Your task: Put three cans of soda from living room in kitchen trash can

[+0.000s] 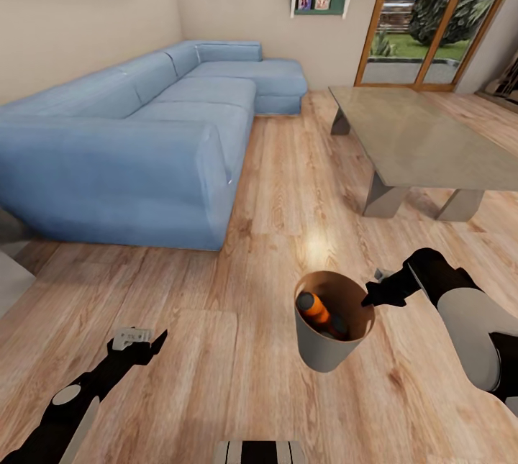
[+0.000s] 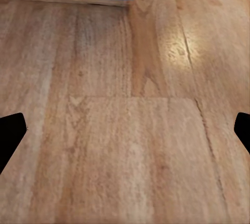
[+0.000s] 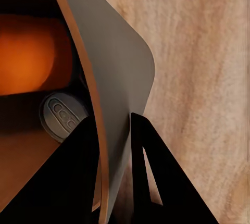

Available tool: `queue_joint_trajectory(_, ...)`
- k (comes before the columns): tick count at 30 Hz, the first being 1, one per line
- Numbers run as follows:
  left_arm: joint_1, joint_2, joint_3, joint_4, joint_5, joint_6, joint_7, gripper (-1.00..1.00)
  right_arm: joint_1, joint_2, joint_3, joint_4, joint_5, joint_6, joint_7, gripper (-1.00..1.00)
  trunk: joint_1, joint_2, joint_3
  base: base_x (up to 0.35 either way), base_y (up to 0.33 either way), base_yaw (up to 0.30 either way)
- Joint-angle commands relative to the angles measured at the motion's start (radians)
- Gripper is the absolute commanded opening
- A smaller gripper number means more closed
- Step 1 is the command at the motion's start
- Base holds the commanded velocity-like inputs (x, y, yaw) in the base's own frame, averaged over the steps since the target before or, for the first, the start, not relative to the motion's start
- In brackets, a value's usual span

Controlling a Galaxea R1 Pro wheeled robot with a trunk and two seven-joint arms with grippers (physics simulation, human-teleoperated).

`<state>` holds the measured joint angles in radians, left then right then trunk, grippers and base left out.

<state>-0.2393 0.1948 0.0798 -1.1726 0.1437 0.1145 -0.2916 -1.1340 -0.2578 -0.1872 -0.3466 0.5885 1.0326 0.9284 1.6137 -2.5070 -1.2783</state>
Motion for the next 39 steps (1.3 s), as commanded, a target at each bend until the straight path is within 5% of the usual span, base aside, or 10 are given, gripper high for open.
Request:
queue_joint_trajectory(1, 0.0, 0.0, 0.0, 0.0, 0.0, 0.0, 0.002, 1.0, 0.0, 0.0, -0.006, 0.0, -0.029, 0.015, 0.006, -1.0, 0.0, 0.0, 0.0, 0.0, 0.0, 0.0)
queue_joint_trajectory(19, 0.0, 0.0, 0.0, 0.001, -0.002, -0.001, 0.005, 1.0, -0.001, -0.003, -0.006, 0.0, -0.029, 0.015, 0.006, -1.0, 0.003, -0.001, -0.023, 0.0, 0.0, 0.0)
queue_joint_trajectory(39, 0.0, 0.0, 0.0, 0.04, 0.002, -0.001, 0.005, 1.0, 0.0, -0.001, -0.005, -0.042, -0.029, 0.015, 0.008, -1.0, 0.012, -0.006, -0.1, 0.0, 0.0, 0.0)
